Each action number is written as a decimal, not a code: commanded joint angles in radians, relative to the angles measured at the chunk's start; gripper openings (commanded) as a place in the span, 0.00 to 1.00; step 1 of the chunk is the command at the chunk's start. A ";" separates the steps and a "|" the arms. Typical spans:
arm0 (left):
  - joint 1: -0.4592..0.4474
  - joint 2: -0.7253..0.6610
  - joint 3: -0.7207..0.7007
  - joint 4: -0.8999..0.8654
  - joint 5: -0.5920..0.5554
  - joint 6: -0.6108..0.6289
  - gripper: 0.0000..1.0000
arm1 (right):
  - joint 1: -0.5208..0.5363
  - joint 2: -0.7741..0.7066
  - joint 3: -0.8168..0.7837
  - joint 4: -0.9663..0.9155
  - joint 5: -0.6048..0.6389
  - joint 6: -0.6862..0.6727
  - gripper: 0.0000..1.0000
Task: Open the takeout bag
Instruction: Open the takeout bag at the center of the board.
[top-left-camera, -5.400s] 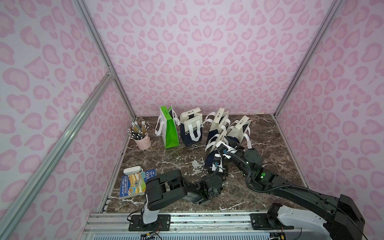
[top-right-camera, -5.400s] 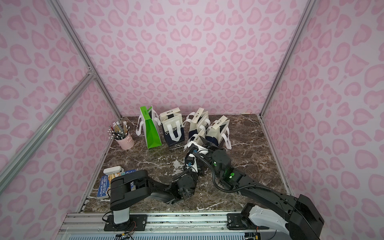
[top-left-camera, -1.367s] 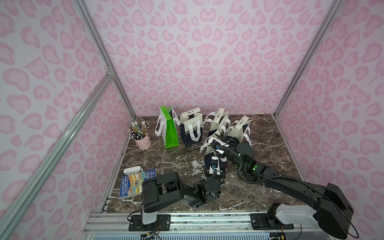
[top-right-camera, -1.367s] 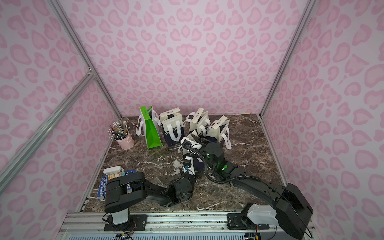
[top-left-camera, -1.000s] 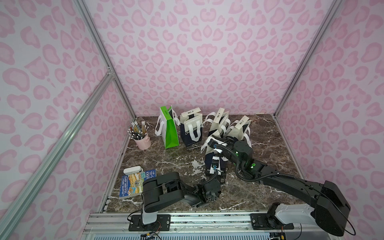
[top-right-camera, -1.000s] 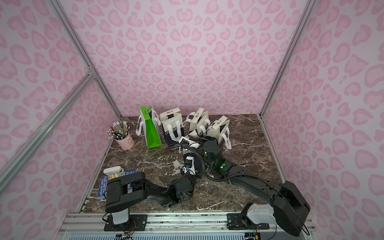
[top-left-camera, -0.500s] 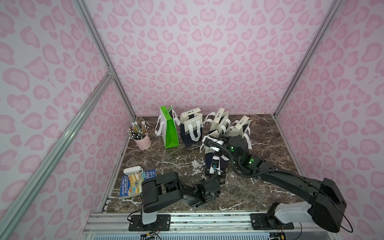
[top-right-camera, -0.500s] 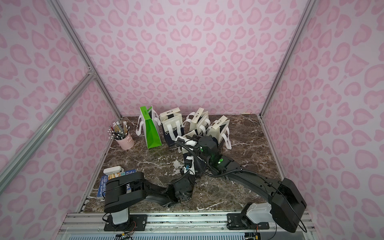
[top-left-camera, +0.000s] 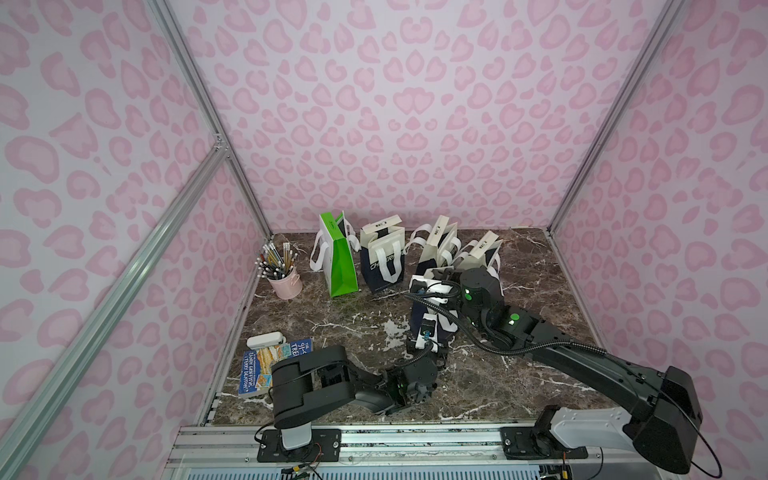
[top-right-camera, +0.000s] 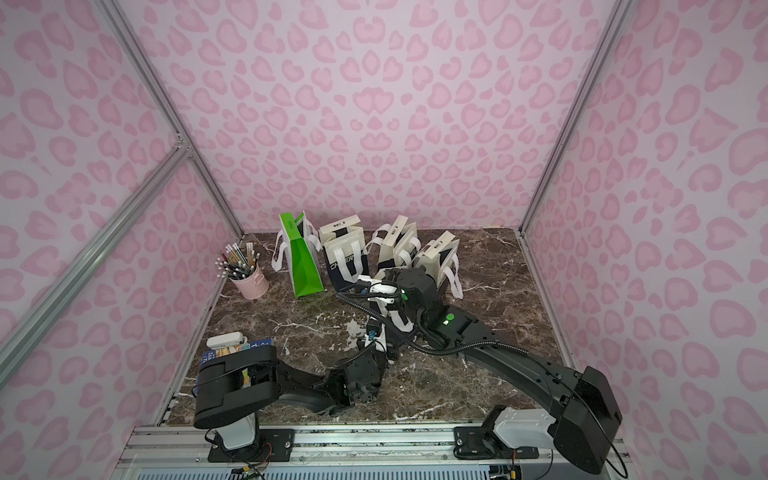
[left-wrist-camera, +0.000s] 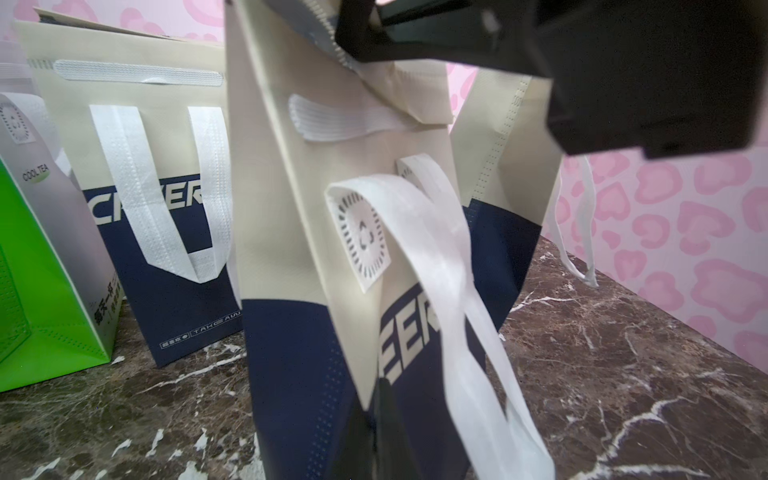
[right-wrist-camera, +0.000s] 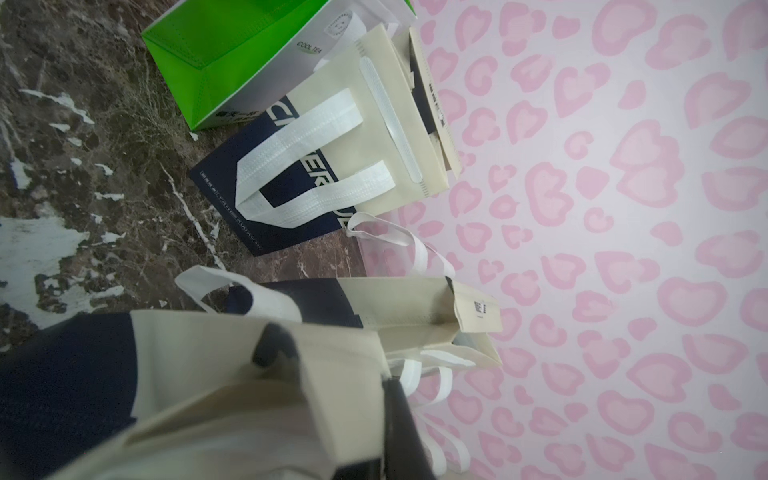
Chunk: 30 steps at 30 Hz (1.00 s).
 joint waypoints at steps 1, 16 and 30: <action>-0.003 -0.018 -0.014 -0.132 -0.006 -0.028 0.04 | 0.002 -0.009 0.061 -0.065 0.094 -0.052 0.00; -0.003 -0.044 -0.042 -0.189 0.015 0.032 0.04 | 0.025 0.019 0.211 -0.333 0.093 -0.045 0.00; -0.005 -0.089 -0.051 -0.191 0.043 0.089 0.04 | 0.033 0.037 0.378 -0.484 0.050 0.137 0.37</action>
